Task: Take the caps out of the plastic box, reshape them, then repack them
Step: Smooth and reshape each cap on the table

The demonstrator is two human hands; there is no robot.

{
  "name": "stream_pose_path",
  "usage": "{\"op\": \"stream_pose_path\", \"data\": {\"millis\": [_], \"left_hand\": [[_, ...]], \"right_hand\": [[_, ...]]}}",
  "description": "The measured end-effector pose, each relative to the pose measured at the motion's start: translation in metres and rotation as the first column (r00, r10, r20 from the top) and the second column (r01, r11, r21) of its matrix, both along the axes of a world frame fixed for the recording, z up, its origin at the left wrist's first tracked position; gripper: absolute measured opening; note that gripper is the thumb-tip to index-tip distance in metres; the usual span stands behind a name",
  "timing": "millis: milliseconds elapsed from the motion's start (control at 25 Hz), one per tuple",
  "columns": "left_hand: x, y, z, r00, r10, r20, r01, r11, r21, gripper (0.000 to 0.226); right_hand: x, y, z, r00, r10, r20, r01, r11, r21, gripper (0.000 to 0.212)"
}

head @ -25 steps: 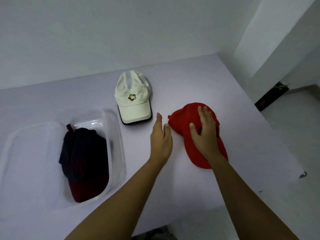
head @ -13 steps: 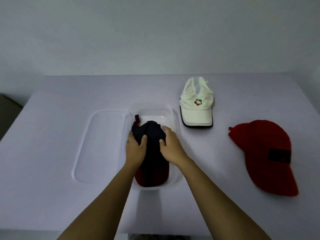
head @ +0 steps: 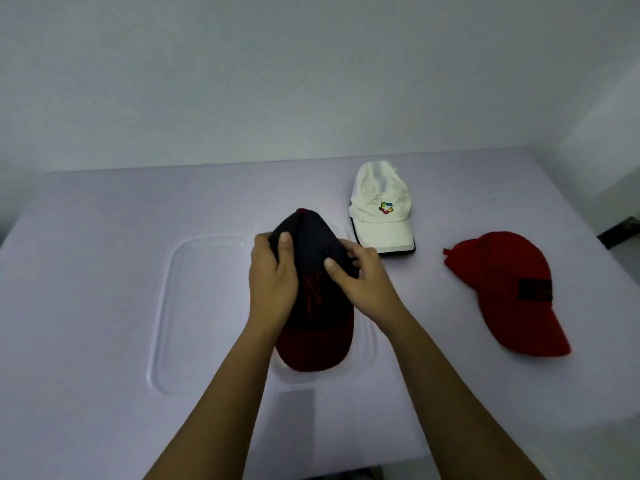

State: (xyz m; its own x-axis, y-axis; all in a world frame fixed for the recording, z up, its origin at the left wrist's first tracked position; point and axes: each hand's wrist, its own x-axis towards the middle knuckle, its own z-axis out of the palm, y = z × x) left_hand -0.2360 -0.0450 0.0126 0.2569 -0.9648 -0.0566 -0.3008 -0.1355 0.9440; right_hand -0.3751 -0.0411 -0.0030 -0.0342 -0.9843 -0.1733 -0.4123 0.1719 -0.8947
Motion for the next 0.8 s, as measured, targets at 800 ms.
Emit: {"op": "stream_pose_path", "data": {"millis": [800], "left_hand": [[-0.217, 0.036, -0.012, 0.841, 0.094, -0.532, 0.214, 0.846, 0.487, 0.072]], "right_hand": [[-0.212, 0.049, -0.013, 0.649, -0.468, 0.600, 0.281, 0.880, 0.382, 0.042]]}}
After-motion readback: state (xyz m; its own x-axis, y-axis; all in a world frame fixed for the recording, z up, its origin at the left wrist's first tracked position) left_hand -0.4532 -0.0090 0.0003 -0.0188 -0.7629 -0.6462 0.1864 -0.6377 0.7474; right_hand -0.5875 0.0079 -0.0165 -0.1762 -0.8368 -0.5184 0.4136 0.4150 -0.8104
